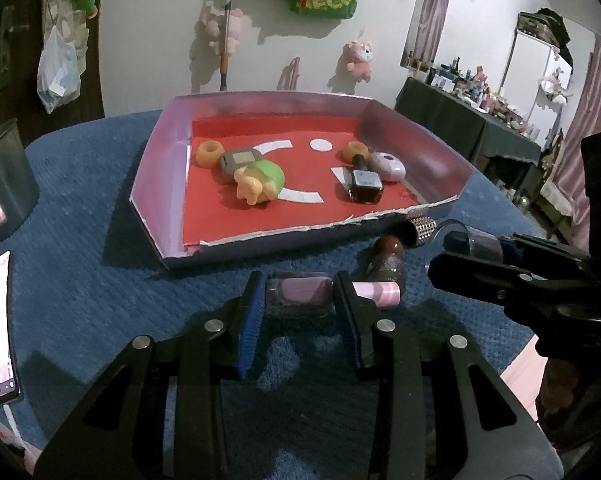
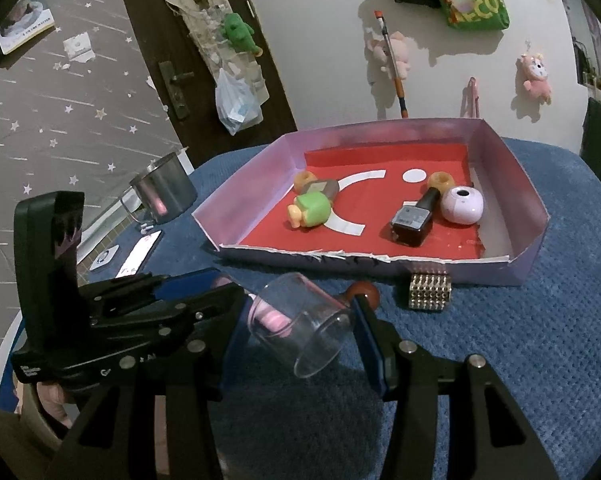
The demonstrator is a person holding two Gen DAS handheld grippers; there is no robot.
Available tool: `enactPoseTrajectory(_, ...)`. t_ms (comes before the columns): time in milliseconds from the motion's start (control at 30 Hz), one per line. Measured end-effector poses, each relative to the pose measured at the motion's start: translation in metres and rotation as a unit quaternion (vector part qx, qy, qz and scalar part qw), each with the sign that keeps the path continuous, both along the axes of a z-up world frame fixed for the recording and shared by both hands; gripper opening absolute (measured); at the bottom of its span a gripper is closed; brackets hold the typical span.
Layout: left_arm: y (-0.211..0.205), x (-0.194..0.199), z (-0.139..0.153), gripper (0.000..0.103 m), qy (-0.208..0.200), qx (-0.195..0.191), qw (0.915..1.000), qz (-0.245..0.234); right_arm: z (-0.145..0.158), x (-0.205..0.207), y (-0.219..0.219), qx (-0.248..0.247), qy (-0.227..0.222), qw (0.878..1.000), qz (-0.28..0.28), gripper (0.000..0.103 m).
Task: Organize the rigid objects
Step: 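Close the right gripper on the glass cup while the left grips the nail polish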
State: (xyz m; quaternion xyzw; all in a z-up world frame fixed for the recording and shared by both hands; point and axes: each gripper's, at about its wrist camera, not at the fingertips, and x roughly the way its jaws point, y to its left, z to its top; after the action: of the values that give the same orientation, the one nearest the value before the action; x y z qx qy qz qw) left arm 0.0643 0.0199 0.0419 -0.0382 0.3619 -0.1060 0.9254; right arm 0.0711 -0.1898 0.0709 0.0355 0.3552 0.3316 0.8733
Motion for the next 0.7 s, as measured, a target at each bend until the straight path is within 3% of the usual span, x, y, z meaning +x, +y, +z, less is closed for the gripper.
enactPoseTrajectory(700, -0.003, 0.005, 0.02, 0.033, -0.029, -0.009, 0.9995, -0.008, 0.009, 0.006, -0.007, 0.008, -0.008, 1.0, -0.007, 0.053)
